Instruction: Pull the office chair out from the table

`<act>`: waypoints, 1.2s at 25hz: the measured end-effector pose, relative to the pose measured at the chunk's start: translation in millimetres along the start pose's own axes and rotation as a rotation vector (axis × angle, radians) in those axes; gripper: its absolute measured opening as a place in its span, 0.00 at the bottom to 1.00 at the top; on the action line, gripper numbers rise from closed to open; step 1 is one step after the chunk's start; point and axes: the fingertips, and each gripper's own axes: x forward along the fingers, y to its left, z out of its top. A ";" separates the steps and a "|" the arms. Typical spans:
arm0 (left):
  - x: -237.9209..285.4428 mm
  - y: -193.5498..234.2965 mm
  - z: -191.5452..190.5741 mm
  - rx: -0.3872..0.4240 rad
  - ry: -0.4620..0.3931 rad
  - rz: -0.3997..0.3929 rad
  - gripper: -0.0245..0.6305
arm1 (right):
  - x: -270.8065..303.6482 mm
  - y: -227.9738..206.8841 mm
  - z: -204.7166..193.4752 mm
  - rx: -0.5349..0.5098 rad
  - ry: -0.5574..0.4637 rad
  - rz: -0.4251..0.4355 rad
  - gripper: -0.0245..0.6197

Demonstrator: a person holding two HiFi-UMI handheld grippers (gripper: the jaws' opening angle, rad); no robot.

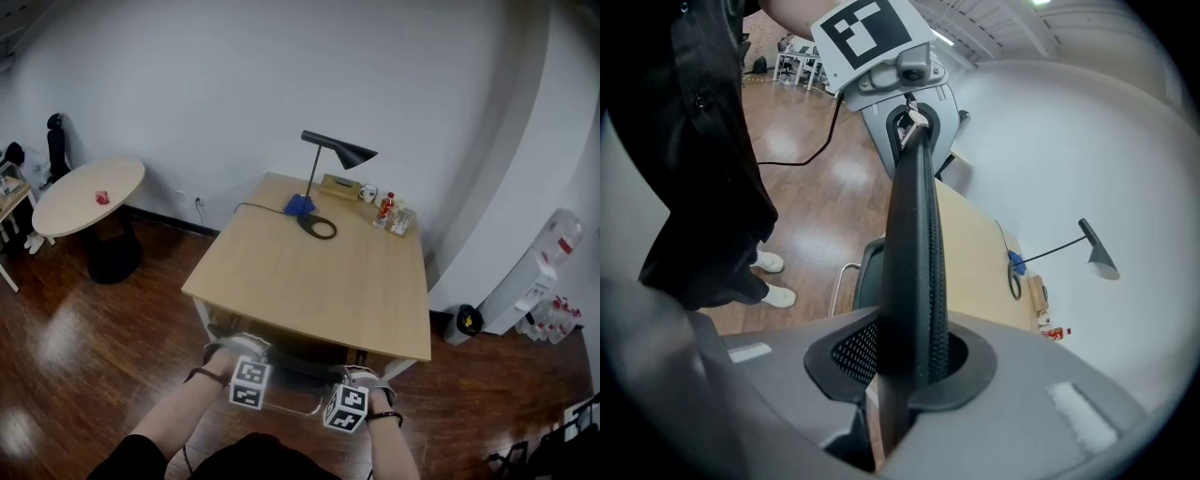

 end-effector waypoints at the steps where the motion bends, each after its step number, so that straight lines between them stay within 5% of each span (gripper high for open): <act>1: -1.0 -1.3 0.5 0.000 0.003 -0.005 0.19 | -1.0 1.0 0.0 -0.001 0.000 0.003 0.17; 30: -36.2 -53.3 10.6 0.003 0.004 -0.064 0.18 | -33.2 54.0 13.1 0.033 0.004 0.068 0.16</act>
